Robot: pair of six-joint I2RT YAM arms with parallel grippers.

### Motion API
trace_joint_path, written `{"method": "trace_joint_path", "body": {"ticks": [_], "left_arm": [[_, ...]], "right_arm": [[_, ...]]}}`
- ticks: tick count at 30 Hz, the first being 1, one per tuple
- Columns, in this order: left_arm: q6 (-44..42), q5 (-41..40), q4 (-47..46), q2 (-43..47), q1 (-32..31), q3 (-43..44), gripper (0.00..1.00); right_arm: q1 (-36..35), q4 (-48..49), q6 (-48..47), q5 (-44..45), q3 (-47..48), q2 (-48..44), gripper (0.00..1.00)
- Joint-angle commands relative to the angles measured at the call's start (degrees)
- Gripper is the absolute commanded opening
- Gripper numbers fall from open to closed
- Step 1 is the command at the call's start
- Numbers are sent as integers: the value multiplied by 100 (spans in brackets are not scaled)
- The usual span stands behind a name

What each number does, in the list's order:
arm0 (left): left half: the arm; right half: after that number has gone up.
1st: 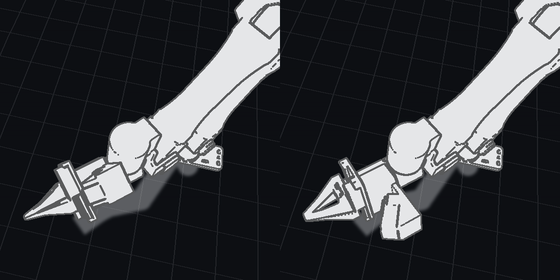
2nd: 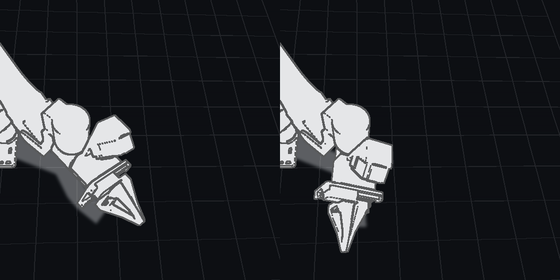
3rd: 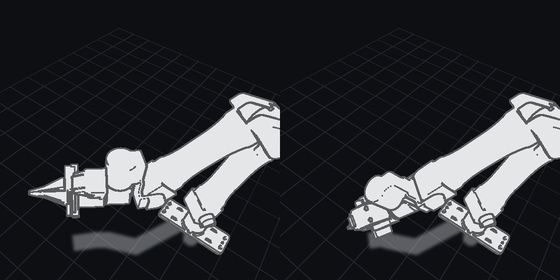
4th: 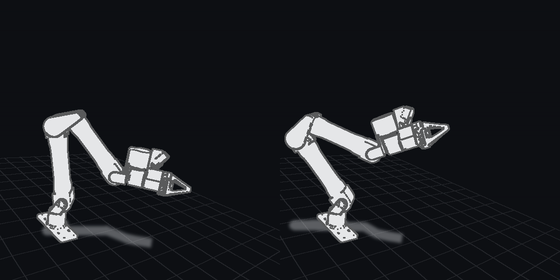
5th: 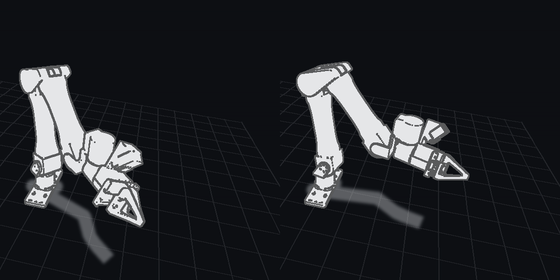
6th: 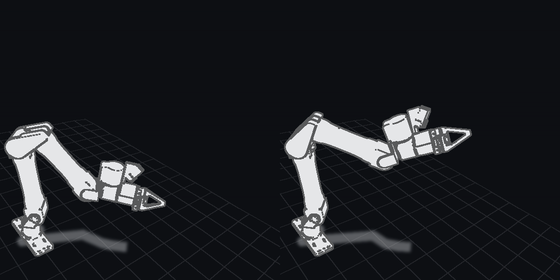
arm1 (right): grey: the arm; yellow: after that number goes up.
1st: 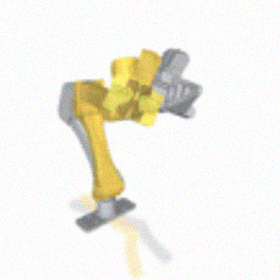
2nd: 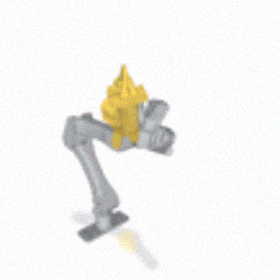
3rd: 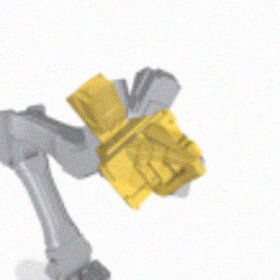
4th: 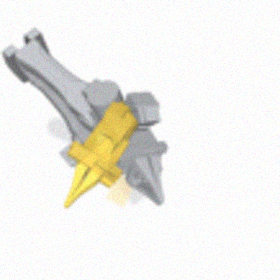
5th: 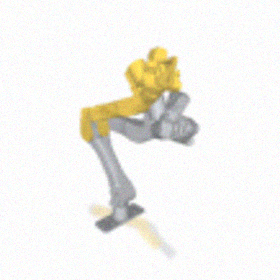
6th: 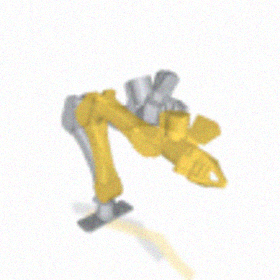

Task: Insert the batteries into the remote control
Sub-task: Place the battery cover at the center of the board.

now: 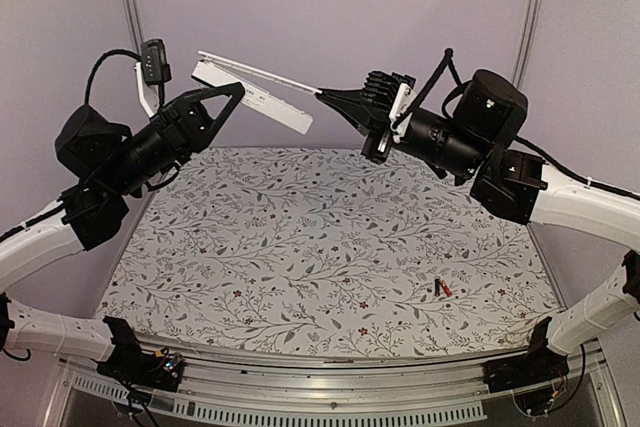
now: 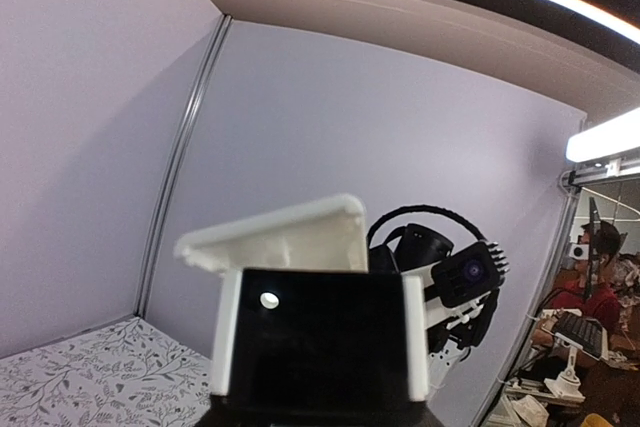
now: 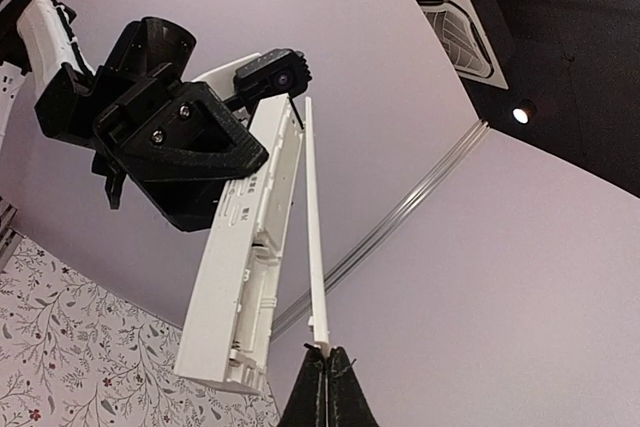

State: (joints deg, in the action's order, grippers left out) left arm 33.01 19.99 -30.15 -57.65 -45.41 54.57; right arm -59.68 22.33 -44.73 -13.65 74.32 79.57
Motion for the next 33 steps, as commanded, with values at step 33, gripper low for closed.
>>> {"method": "trace_joint_path", "body": {"ticks": [33], "left_arm": [[-1305, -718, 602, 946, 91, -437, 0]], "right_arm": [[2119, -2053, 7718, -457, -1743, 572, 0]]}}
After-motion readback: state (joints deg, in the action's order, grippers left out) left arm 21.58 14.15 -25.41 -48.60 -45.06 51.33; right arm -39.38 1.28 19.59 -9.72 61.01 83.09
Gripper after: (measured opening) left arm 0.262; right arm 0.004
